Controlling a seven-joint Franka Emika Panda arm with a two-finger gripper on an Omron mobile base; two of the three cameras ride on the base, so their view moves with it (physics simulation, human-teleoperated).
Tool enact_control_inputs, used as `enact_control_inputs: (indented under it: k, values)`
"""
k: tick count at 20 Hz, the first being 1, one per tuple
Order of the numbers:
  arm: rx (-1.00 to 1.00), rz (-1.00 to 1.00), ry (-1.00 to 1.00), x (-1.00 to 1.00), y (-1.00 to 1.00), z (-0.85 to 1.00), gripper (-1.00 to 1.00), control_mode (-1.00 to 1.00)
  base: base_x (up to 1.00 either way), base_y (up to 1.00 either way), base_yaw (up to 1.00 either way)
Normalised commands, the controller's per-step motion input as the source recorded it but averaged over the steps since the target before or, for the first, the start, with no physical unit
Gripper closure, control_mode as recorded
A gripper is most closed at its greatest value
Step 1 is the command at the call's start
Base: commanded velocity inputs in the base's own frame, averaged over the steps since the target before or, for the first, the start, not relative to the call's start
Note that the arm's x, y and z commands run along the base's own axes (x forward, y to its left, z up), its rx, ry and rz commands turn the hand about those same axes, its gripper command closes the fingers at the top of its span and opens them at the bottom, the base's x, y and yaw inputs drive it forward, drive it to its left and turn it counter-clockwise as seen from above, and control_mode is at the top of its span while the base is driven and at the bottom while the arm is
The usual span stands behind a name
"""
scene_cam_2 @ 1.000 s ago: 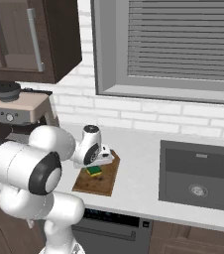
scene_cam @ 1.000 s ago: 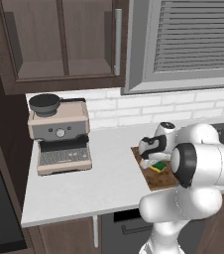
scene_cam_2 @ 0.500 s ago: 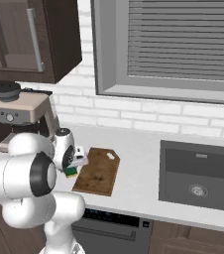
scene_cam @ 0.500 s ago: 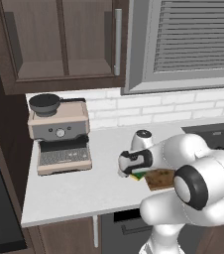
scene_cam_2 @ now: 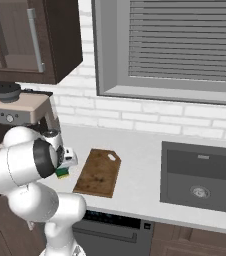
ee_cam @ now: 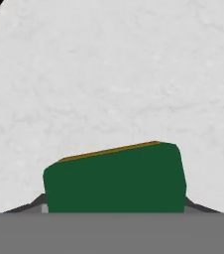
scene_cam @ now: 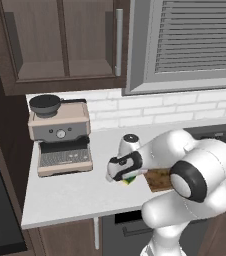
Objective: Pick up the sponge from the counter and clean the cutting board by briefly scrubbing or pressing down on the cutting board. Once finished, release the sponge.
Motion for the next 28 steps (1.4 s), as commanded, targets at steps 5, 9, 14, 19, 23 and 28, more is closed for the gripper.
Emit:
enact_control_inputs:
  k: [5,9,14,19,23,28]
  values:
    - [0.0,-0.02,0.0,0.02,0.13,0.52,-1.0,-1.0,0.0,0.0,0.0]
    - [0.0,-0.06,-0.01,-0.04,0.03,0.89,-1.0,-1.0,0.0,0.0,0.0]
    - [0.03,-0.02,-0.34,-0.66,-0.28,1.0,-1.0,-1.0,0.0,0.0,0.0]
    - [0.14,0.0,-0.57,-1.0,-0.85,1.0,-1.0,-1.0,0.0,0.0,0.0]
    - [0.18,0.0,-0.56,-1.0,-0.77,1.0,-1.0,-1.0,0.0,0.0,0.0]
    - [0.21,0.0,-0.54,-1.0,-0.65,1.0,-1.0,-1.0,0.0,0.0,0.0]
